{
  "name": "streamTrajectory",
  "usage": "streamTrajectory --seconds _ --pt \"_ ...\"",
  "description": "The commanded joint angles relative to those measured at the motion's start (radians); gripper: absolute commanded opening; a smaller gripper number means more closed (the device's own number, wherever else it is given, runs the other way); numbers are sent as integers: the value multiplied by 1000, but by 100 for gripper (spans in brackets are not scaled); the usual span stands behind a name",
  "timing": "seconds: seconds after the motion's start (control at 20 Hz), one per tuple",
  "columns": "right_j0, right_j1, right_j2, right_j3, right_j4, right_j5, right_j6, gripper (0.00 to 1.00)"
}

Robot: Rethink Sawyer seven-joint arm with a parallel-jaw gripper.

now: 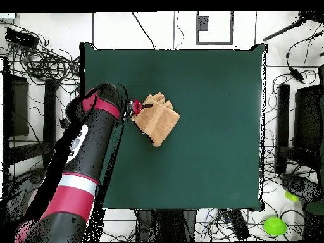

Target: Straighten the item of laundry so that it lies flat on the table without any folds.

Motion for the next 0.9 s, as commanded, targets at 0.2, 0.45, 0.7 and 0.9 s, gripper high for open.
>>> streamTrajectory --seconds 0.2,0.45,0.7,0.9 --pt "20 95 40 -23 -28 34 162 100" --pt "17 99 28 -42 -44 62 120 100" --pt "23 104 -2 -45 -74 77 101 100" --pt "25 96 -5 -25 -101 61 67 100"
